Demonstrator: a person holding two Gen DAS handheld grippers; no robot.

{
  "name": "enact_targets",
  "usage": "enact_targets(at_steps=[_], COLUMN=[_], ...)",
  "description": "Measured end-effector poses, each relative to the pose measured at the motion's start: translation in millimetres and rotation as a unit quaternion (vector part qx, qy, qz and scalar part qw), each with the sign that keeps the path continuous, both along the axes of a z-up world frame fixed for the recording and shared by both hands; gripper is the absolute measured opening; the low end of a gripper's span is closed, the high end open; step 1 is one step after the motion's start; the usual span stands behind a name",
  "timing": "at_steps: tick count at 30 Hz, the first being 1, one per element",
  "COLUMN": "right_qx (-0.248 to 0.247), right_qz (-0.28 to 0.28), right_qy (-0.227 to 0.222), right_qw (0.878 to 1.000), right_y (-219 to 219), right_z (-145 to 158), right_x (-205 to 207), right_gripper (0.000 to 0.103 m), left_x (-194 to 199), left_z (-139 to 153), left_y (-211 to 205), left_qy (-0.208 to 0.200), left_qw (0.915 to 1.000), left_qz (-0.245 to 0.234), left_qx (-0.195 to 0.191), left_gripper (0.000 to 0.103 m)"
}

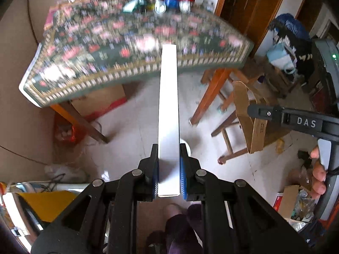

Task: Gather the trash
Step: 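Carry the white strip and brown box with both grippers over the white bucket, then open the right gripper dropping the box while the left gripper releases the strip into the bucket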

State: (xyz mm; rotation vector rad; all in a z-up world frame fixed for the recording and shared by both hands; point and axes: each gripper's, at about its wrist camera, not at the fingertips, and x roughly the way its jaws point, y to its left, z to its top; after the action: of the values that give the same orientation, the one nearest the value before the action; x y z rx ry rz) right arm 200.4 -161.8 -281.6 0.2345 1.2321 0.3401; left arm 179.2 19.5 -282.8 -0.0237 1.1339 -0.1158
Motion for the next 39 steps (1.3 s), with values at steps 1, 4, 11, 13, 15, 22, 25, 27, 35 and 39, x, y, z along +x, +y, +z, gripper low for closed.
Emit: enact_targets(at_steps=[1,4,11,13,15,22,25,27,35,39], right_qx=[-0.004,-0.023,-0.046,-0.051,-0.050,-0.038,-0.034,-0.025,-0.048,-0.062], right_qz=[0.002,0.013,0.037,0.044,0.049,0.062,0.073,0.083,0.109,0.111], right_qy=[0.006,0.028,0.066,0.072,0.078,0.099,0.108,0.109,0.105,0.107], right_qw=[1.000,0.999,0.996,0.995,0.995,0.992,0.991,0.990,0.987,0.986], right_y=[1,4,8,12,15,33,40,43,53,52], right_z=[-11,-60,-172,-209,-240,-334,-366,-375,-399,-403], right_x=[3,16,35,41,46,64,69,68,63,63], right_gripper=[0.036,0.036,0.036,0.036,0.036,0.036,0.037,0.037,0.046,0.046], left_x=[4,16,37,41,43,53,58,61,77,89], left_z=[-16,-62,-187,-220,-251,-351,-383,-399,-442,-455], left_y=[-1,-7,-15,-14,-11,-7,-6,-5,-9,-14], left_qy=[0.009,0.033,0.081,0.092,0.103,0.141,0.153,0.160,0.182,0.202], left_qw=[1.0000,0.9995,0.9966,0.9954,0.9941,0.9882,0.9865,0.9851,0.9812,0.9760], left_qz=[0.000,0.002,0.016,0.024,0.033,0.052,0.052,0.051,0.043,0.043], left_qx=[0.002,0.005,-0.005,-0.009,-0.014,-0.027,-0.030,-0.035,-0.048,-0.070], left_gripper=[0.016,0.016,0.016,0.016,0.016,0.016,0.016,0.016,0.016,0.016])
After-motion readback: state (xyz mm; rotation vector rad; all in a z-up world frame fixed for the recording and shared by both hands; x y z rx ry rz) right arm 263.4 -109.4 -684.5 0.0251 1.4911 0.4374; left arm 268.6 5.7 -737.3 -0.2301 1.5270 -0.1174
